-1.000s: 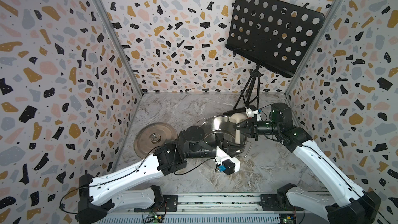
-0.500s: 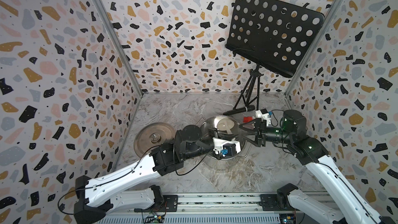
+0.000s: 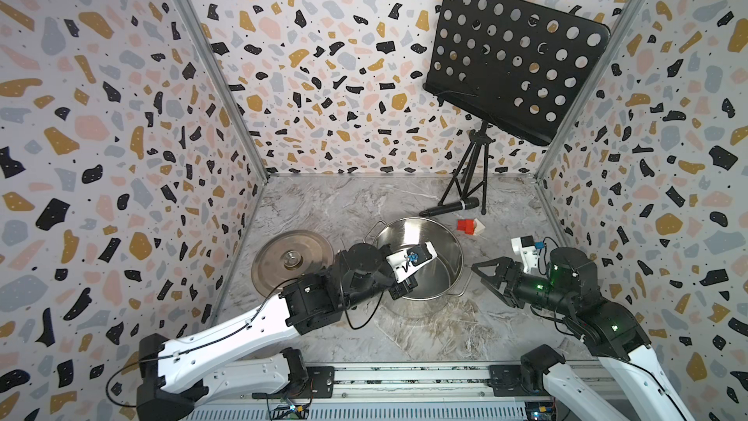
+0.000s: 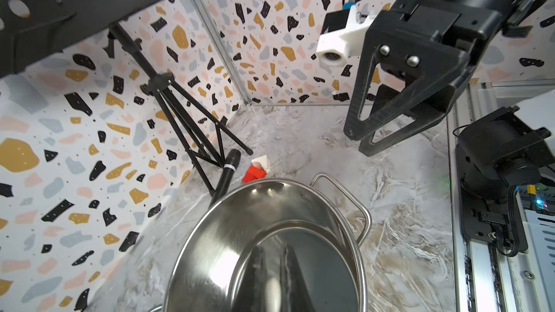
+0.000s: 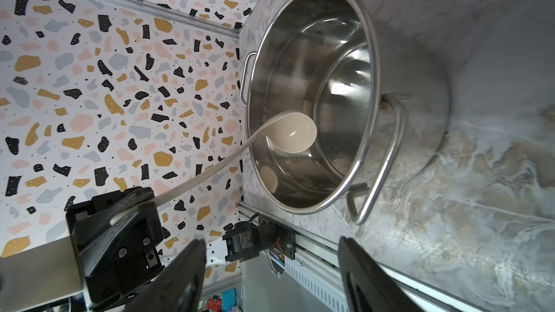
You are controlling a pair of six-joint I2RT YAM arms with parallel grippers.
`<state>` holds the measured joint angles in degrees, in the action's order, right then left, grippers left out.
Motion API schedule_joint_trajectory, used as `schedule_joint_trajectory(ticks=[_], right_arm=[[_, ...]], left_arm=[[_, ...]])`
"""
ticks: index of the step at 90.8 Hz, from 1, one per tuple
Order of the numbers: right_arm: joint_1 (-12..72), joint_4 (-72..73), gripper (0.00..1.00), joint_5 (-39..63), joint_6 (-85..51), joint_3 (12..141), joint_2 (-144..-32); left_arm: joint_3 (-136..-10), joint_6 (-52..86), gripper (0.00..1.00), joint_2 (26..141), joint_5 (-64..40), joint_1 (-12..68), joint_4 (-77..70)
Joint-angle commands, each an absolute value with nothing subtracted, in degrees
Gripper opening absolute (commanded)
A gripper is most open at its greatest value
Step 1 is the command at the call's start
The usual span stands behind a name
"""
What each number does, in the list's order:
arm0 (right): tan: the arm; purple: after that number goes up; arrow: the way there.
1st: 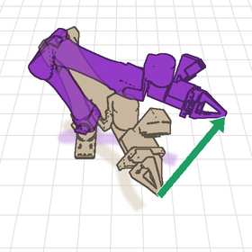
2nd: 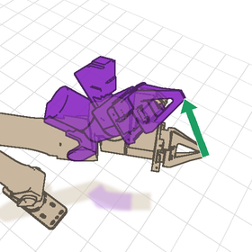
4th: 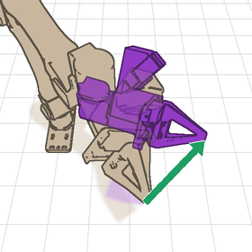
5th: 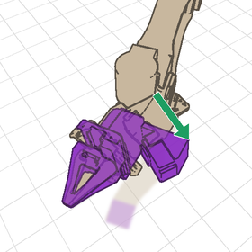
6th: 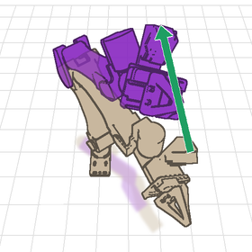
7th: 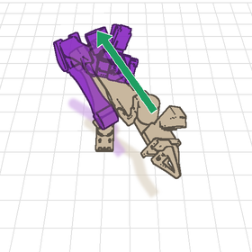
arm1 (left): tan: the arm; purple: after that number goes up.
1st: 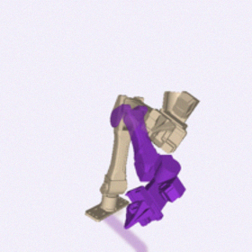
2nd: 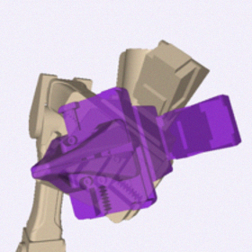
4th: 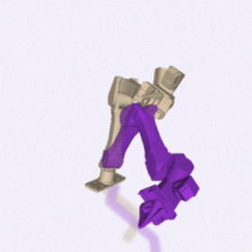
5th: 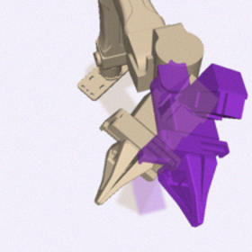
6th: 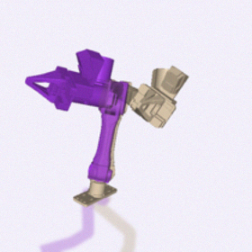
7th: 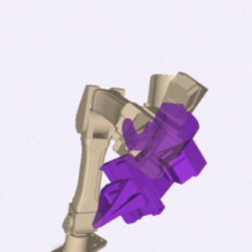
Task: Stir the soup with a spoon
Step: Stir the soup in the pan with a stick.
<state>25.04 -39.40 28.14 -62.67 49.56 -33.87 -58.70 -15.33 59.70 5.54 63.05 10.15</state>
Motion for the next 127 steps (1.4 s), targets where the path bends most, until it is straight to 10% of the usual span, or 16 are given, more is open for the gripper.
schedule_joint_trajectory(ticks=[1,51,127], right_arm=[[25.22,-40.29,0.74,26.3,-60.12,48.92,-32.42],[25.22,-45.08,0.82,20.27,-55.45,51.95,-32.53],[25.13,-57.77,0.91,-0.35,-51.43,59.87,-34.63]], left_arm=[[-58.02,-12.23,0.0,60.82,6.44,62.52,3.91],[-63.29,-5.98,0.0,74.17,8.51,44.9,1.53],[-81.36,-11.58,0.0,95.34,-10.97,53.2,0.67]])
